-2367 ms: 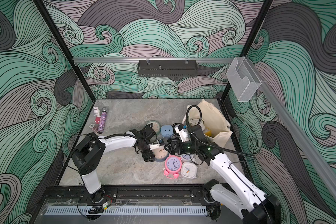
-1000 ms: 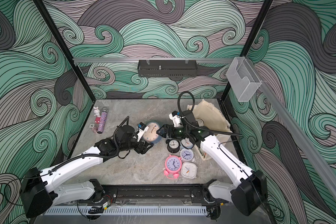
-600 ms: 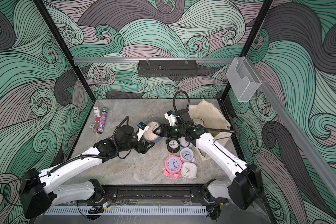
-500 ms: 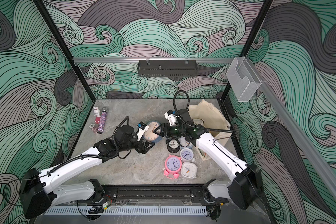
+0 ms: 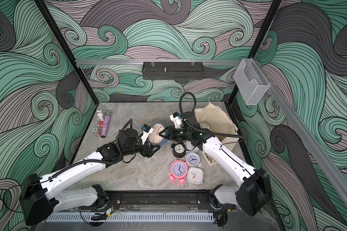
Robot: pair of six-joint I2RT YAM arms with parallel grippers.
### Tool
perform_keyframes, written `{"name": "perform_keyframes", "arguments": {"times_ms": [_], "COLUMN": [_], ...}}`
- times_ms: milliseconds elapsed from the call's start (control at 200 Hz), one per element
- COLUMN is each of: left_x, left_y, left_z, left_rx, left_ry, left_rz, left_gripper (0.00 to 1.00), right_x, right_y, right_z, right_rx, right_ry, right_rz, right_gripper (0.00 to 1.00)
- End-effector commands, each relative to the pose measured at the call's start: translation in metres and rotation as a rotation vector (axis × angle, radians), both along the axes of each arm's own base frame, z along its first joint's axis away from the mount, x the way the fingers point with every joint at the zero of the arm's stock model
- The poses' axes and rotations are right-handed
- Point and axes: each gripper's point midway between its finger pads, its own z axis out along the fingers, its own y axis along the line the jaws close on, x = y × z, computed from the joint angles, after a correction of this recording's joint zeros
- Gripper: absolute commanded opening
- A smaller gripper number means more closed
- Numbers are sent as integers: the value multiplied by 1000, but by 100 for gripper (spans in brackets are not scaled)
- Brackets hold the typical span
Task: Put the alarm clock into the canvas bag
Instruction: Place the alarm at the canvas bag.
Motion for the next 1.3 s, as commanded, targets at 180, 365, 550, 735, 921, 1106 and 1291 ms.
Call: {"name": "perform_keyframes", "arguments": {"times_ms": [180, 365, 550, 735, 921, 1106, 1291], "left_x": [-4, -10, -18, -26, -26, -25, -22], "left_y": [15, 46, 66, 64, 65, 70, 72], "left_z": [54, 54, 49, 48, 45, 44, 37], "left_rx": [-22, -5, 7, 18, 36, 48, 66], "left_ry": [-114, -130, -65, -19, -18, -31, -25], "left_rz": [24, 130, 207, 179, 173, 192, 205], "left_gripper": [99, 99, 99, 99, 99, 99, 99], "right_x": [31, 63, 68, 80, 103, 119, 122], "right_y": [-56, -164, -257, -276, -277, -271, -261], "right_z": [91, 115, 86, 52, 29, 1, -38], "right_rx": [3, -81, -229, -355, -398, -415, -416], "right_ry": [-256, -305, -233, -164, -113, -41, 58], "right_rz": [-147, -508, -803, -827, -799, -752, -675], "right_gripper": [21, 20, 19, 19, 19, 19, 21]}}
